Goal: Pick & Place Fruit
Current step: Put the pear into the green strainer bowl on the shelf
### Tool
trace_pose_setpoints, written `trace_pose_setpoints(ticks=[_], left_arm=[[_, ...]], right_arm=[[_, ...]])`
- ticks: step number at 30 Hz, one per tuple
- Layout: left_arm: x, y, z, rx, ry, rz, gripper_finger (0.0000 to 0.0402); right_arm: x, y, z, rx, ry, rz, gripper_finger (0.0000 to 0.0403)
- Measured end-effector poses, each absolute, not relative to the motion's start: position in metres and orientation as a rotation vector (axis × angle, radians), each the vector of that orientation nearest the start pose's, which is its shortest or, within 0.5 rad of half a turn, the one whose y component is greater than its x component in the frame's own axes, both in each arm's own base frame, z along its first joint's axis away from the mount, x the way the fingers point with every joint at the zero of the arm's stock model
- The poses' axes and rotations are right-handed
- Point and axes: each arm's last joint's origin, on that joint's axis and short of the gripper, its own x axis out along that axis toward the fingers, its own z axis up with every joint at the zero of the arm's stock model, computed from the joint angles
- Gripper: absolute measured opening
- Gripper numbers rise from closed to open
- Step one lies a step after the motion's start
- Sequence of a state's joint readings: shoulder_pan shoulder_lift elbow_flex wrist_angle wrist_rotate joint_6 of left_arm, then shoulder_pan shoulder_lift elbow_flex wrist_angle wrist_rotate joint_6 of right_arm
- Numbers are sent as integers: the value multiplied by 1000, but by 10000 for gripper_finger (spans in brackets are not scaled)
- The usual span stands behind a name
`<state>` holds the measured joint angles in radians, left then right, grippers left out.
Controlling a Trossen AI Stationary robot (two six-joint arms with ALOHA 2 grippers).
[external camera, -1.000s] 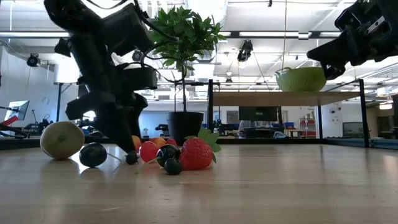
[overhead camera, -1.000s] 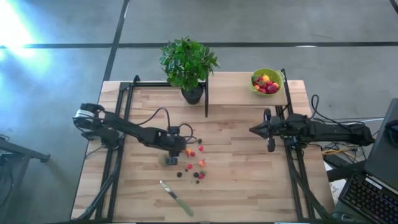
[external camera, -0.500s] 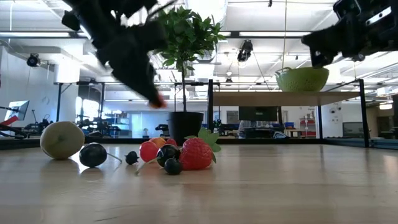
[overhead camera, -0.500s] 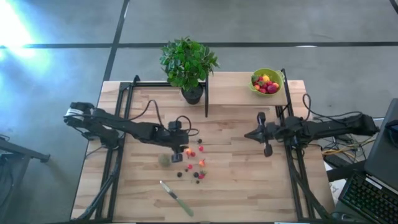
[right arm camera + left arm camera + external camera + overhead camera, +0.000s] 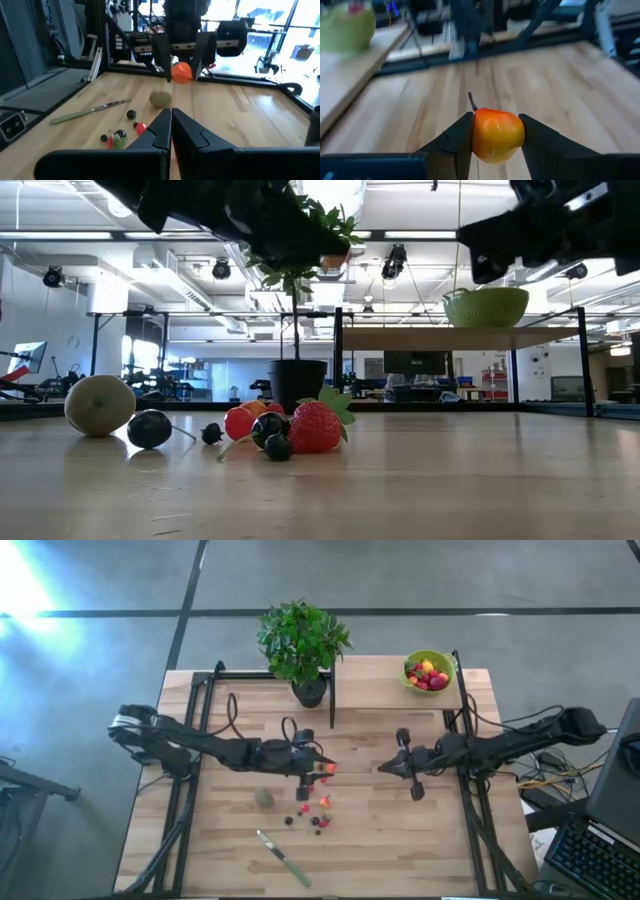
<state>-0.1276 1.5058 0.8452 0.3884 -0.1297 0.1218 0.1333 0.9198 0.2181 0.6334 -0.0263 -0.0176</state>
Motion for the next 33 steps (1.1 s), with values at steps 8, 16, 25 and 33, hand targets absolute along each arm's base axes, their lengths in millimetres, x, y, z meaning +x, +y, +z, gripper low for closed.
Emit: trace_pose_setpoints(ticks=[8,16,25,33], left_arm=[[334,-43,242,229,107,-156,147],[340,-44,231,293,110,-173,147],[343,-44,233,317,57,-165,147],[344,-43,235,329,47,-162,147]], right_arm=[[209,29,205,-14,96,160,13],[226,32,208,16,124,189,93],[243,34,212,-1,136,191,183],[254,36,216,15,139,185,192]])
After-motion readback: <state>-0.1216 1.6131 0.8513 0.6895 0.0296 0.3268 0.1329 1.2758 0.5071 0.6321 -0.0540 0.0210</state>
